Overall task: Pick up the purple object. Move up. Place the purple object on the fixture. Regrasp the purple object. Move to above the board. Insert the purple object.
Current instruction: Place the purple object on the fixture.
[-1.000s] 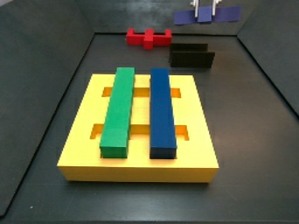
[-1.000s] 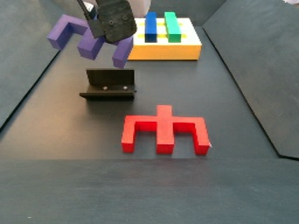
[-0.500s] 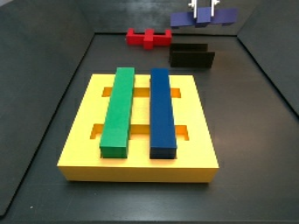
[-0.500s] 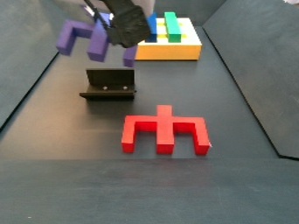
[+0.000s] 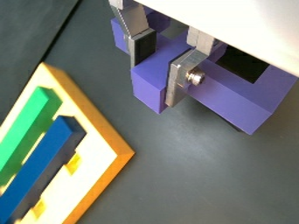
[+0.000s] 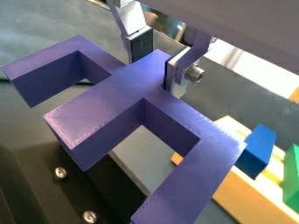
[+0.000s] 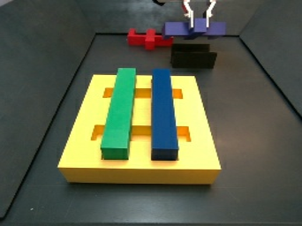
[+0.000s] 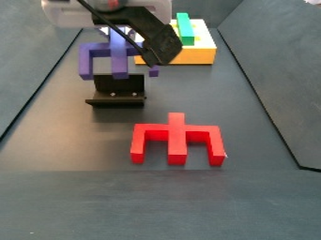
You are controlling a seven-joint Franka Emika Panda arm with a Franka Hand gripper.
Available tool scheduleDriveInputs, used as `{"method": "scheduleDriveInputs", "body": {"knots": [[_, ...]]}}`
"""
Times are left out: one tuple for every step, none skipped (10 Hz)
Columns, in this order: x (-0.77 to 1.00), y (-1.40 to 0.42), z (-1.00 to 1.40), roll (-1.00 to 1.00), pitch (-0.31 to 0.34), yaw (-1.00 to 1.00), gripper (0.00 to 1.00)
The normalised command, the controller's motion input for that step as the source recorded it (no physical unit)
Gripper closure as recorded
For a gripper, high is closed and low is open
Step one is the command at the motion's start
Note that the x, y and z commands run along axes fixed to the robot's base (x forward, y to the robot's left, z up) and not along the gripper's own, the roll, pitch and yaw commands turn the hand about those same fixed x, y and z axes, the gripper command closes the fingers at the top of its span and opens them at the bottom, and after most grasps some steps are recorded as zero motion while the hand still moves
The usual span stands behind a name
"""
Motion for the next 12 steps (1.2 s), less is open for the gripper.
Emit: {"method": "scheduleDriveInputs", "body": {"knots": [[0.02, 0.13, -0.11, -0.59, 0.289, 0.4, 1.0], [0.03, 0.13, -0.09, -0.42, 0.177, 0.3, 1.0], [0.0, 0.09, -0.08, -0.25, 0.02, 0.27, 1.0], [-0.01, 0.0, -0.13, -0.09, 0.0, 0.26, 1.0], [0.0, 0.0, -0.17, -0.16, -0.009, 0.21, 1.0], [0.0, 0.0, -0.2, -0.1, 0.0, 0.19, 1.0], [0.33, 0.0, -0.15, -0.21, 0.023, 0.0, 1.0], [0.34, 0.0, 0.09, -0.41, 0.0, -0.31, 1.0], [0.19, 0.0, 0.19, -0.48, -0.08, -0.62, 1.0], [0.12, 0.0, 0.05, -0.51, -0.151, -0.86, 1.0], [0.08, 0.0, 0.0, -0.42, -0.097, -0.85, 1.0], [-0.07, 0.11, -0.19, -0.43, -0.117, -0.46, 1.0]]}}
